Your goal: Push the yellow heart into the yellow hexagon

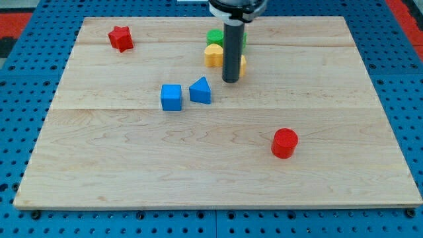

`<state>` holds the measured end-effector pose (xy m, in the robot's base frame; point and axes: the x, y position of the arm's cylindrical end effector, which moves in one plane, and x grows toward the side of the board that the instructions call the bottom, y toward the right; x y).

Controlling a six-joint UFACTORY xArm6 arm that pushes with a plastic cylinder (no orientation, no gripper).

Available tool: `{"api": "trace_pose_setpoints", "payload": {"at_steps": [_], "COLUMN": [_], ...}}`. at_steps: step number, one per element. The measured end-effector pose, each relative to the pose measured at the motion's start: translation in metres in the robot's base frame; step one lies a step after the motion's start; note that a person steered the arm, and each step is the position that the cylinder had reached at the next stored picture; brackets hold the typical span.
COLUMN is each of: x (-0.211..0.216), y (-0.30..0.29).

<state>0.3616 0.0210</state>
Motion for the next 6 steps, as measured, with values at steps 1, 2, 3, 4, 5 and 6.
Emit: {"api": "trace_pose_setpoints", "payload": {"at_steps": [1,2,3,4,5,6], "x": [-0.025,-0.049,-0.071,-0.059,-0.027,-0.003], "y": [-0.042,-0.072,-0.065,-0.041,0.000,0.032]}}
